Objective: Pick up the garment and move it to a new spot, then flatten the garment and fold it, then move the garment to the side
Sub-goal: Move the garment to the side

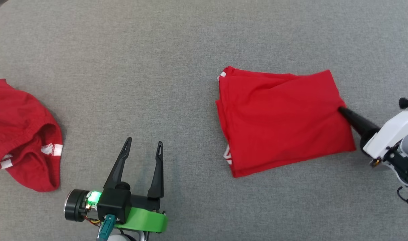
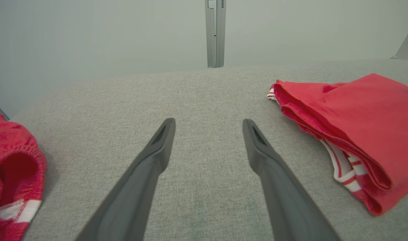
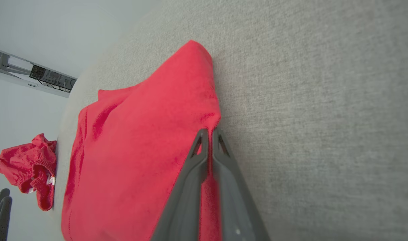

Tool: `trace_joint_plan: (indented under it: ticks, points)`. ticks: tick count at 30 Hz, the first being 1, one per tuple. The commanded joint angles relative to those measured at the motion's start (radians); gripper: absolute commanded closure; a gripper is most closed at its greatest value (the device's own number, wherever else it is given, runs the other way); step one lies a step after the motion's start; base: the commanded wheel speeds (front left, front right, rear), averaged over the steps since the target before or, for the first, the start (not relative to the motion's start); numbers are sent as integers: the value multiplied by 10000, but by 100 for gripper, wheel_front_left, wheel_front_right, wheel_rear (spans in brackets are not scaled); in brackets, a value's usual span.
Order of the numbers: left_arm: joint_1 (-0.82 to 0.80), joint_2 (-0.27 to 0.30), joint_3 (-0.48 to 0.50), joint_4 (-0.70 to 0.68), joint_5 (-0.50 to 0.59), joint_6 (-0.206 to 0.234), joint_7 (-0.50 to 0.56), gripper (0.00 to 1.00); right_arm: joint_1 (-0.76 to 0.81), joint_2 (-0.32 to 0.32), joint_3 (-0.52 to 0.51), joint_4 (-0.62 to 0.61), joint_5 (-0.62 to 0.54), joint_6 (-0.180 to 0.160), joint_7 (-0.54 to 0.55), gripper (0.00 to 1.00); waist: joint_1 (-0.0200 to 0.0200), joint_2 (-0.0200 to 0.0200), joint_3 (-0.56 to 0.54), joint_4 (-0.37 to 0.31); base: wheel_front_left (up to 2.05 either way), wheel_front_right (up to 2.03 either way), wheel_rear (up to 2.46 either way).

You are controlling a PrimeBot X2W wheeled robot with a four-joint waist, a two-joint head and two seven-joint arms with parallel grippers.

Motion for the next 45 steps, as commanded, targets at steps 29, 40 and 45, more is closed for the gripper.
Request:
trace_joint_plan:
  ticks: [29, 40, 45]
  points:
    - [-2572, 956, -1113, -3019, 1288, -369, -17, 0, -3390, -3853, -1268, 2028, -1266, -5, -1922, 100, 0, 0, 4221, -1759, 0, 0, 0]
    - [-2754, 1386, -1380, -3296, 1219, -181, -17, 0, -3788, -4501, -1692, 3099, -2232, -8, -2741, 52, 0, 0, 4521, -1728, 0, 0, 0]
    - [-2886, 1268, -1603, -3206, 1095, -48, -17, 0, -4557, -3982, -1641, 3891, -3727, -8, -3400, 0, 0, 0, 4274, -1504, 0, 0, 0]
